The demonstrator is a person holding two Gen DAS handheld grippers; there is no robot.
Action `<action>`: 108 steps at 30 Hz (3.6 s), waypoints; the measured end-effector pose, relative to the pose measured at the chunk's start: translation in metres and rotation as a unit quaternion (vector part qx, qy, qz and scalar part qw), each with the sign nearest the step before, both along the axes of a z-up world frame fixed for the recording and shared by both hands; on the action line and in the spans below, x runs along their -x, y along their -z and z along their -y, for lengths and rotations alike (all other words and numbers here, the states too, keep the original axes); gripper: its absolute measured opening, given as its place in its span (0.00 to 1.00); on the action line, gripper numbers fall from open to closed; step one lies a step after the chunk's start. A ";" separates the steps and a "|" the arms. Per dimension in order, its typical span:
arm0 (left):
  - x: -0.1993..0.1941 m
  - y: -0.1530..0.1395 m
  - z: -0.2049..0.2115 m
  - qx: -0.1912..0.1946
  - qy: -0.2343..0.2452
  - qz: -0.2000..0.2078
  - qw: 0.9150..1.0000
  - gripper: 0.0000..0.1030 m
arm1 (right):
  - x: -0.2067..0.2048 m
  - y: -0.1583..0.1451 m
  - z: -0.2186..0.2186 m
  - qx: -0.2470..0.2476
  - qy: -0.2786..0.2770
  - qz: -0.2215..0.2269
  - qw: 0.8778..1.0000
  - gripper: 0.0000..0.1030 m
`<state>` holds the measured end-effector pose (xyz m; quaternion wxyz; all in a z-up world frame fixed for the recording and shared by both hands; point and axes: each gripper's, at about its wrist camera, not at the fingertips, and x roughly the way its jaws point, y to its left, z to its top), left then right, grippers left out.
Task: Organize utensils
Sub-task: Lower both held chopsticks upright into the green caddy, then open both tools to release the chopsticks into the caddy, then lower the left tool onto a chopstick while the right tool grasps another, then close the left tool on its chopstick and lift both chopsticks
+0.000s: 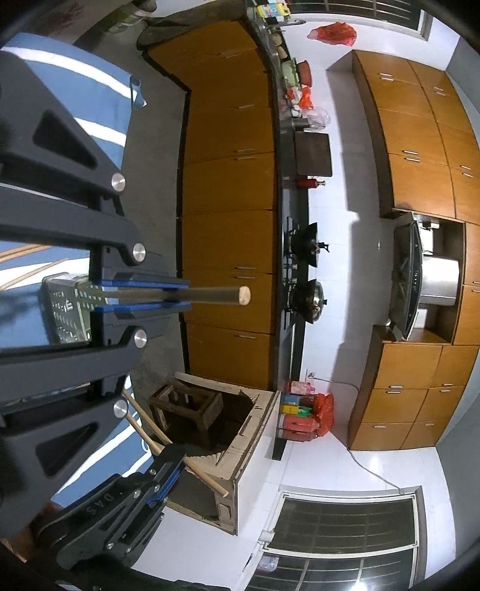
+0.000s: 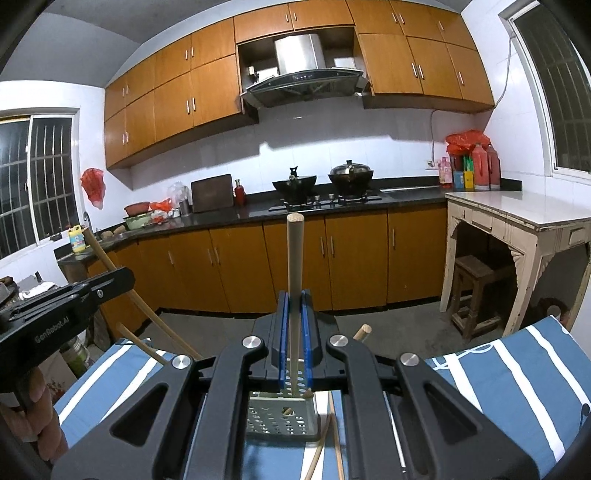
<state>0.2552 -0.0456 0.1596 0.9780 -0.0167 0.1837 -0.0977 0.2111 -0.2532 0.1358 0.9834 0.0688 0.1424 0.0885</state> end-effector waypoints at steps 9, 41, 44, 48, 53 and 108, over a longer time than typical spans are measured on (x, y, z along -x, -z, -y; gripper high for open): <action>-0.015 0.019 0.001 0.000 0.001 -0.024 1.000 0.08 | -0.010 0.010 0.004 -0.010 0.001 -0.017 1.000 0.07; 0.086 0.040 -0.035 -0.024 -0.044 -0.009 0.999 0.31 | 0.066 0.072 0.058 -0.009 0.051 -0.081 0.995 0.30; 0.089 0.063 -0.039 -0.040 -0.054 -0.029 0.997 0.33 | 0.063 0.097 0.063 -0.013 0.059 -0.116 0.991 0.30; 0.083 0.095 -0.043 -0.050 -0.068 -0.067 0.994 0.33 | 0.058 0.124 0.064 -0.010 0.063 -0.152 0.986 0.30; 0.073 0.131 -0.047 -0.054 -0.078 -0.109 0.989 0.33 | 0.051 0.149 0.065 -0.017 0.060 -0.198 0.978 0.30; 0.034 0.248 -0.058 -0.038 -0.079 -0.258 0.962 0.08 | 0.027 0.215 0.073 0.046 0.094 -0.289 0.951 0.08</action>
